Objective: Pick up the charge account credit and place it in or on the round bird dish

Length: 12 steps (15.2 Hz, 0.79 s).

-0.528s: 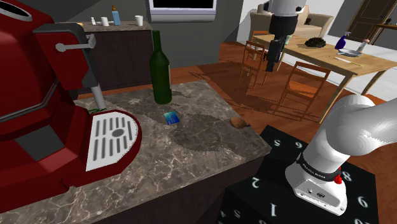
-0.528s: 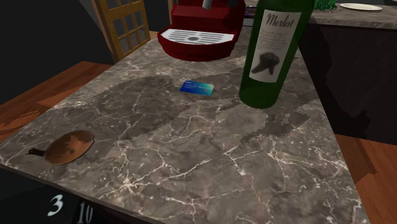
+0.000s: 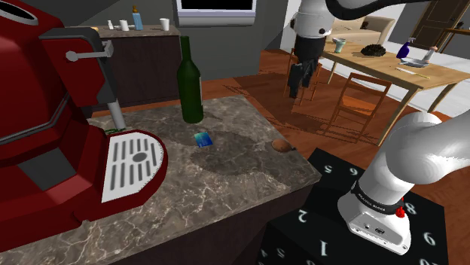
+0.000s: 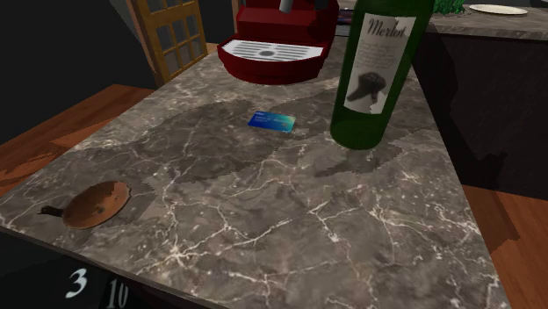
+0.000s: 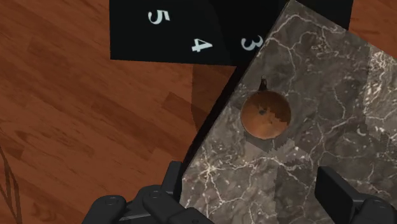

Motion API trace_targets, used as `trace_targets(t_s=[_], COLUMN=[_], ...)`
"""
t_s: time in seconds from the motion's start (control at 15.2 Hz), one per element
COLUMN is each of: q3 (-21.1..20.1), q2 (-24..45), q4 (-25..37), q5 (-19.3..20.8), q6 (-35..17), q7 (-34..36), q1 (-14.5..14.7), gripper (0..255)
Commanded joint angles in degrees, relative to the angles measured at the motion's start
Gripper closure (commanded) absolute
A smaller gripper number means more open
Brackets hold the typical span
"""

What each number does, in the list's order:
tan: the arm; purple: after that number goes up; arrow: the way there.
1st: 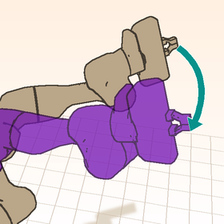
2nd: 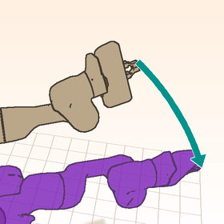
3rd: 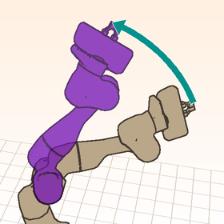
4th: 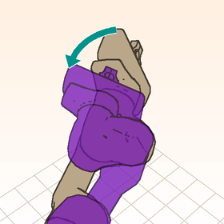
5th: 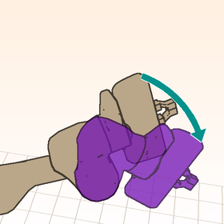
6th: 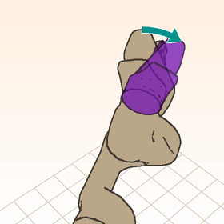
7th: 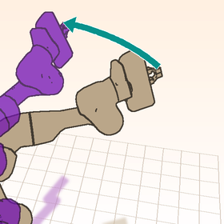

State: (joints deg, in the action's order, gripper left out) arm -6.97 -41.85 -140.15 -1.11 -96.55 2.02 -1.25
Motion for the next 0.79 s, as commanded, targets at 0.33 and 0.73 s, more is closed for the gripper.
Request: trace_targets(t_s=[0.33, 0.73], q3=[-8.0, -14.2], q2=[10.5, 22.3], q4=[1.2, 5.9], q5=[-3.2, -1.8], q6=[-11.6, -20.5], q7=[13.2, 25.0], q1=[-0.5, -2.2], gripper=[0, 0])
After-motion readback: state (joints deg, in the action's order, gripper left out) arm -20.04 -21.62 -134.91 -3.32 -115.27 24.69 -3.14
